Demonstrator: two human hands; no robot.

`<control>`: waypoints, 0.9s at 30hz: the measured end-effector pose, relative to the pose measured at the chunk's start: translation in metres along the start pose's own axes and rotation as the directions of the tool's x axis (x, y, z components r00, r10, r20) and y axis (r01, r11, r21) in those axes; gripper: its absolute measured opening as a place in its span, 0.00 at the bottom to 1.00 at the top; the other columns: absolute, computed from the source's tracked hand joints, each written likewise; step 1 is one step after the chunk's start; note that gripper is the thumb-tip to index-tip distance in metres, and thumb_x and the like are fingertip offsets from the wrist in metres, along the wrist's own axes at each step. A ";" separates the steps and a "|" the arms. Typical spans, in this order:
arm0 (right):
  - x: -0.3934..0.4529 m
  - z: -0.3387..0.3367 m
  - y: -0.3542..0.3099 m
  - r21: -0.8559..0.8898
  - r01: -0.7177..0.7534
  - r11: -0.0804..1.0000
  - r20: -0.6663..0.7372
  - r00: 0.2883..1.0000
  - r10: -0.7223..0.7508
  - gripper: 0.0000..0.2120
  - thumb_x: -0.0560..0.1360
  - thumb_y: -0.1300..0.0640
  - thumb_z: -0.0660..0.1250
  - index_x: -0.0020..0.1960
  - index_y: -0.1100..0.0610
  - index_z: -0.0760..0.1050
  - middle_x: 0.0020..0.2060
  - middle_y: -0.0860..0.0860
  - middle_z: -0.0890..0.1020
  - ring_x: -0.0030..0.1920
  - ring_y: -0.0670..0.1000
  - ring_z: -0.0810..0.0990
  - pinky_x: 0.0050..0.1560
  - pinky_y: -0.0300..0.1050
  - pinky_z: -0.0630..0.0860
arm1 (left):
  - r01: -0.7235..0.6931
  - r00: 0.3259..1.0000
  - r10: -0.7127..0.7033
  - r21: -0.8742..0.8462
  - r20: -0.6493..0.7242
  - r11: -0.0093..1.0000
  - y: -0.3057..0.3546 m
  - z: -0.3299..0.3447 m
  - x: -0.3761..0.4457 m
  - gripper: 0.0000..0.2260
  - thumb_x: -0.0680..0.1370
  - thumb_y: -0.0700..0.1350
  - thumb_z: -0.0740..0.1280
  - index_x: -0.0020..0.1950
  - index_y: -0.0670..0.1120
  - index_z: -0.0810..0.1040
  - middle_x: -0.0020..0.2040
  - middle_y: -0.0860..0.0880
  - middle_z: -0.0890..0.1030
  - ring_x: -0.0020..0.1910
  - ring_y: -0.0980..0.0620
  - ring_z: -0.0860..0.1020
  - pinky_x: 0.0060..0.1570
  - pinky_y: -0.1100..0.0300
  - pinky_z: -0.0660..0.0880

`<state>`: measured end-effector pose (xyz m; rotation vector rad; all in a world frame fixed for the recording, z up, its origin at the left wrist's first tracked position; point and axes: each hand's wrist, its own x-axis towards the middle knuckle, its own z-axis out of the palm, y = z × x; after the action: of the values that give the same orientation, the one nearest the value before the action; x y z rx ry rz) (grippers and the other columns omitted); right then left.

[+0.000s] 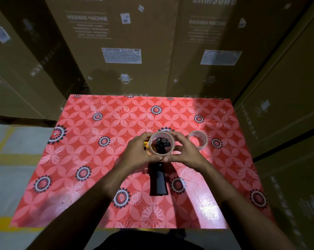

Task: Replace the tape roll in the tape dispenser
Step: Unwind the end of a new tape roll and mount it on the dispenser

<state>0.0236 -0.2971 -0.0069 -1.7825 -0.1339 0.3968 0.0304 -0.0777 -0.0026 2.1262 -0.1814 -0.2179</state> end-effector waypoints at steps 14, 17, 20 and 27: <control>0.061 -0.014 0.039 -0.270 0.001 0.963 -0.081 0.996 -0.023 0.43 0.61 0.51 0.85 0.72 0.48 0.71 0.65 0.41 0.79 0.64 0.44 0.78 0.66 0.46 0.75 | 0.123 0.992 -0.123 0.103 -0.004 0.987 -0.044 0.028 0.052 0.40 0.58 0.70 0.78 0.67 0.65 0.70 0.59 0.55 0.76 0.57 0.55 0.78 0.56 0.47 0.79; 0.062 -0.014 0.043 -0.191 -0.018 0.982 -0.079 0.997 0.003 0.43 0.61 0.52 0.85 0.73 0.50 0.71 0.65 0.44 0.80 0.64 0.45 0.79 0.64 0.43 0.76 | 0.130 0.991 -0.130 0.116 -0.008 0.985 -0.049 0.031 0.055 0.39 0.59 0.70 0.77 0.68 0.66 0.70 0.60 0.54 0.76 0.56 0.55 0.78 0.56 0.47 0.79; 0.064 -0.016 0.041 -0.137 -0.032 0.990 -0.085 0.996 0.020 0.41 0.60 0.55 0.85 0.70 0.49 0.73 0.63 0.44 0.81 0.63 0.47 0.80 0.62 0.47 0.78 | 0.125 0.992 -0.127 0.108 0.005 0.986 -0.054 0.031 0.058 0.39 0.58 0.69 0.78 0.67 0.65 0.72 0.61 0.54 0.74 0.58 0.54 0.78 0.57 0.48 0.79; 0.067 -0.023 0.054 -0.050 -0.081 0.995 -0.085 0.993 0.076 0.43 0.57 0.59 0.86 0.69 0.52 0.74 0.63 0.48 0.81 0.63 0.50 0.81 0.64 0.55 0.79 | 0.125 0.992 -0.123 0.099 -0.028 0.987 -0.061 0.038 0.059 0.38 0.56 0.68 0.80 0.62 0.61 0.72 0.61 0.56 0.72 0.60 0.58 0.77 0.59 0.48 0.78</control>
<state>0.0876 -0.3121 -0.0666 -1.8587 -0.0156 0.3774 0.0820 -0.0890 -0.0795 2.2419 -0.0480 -0.2628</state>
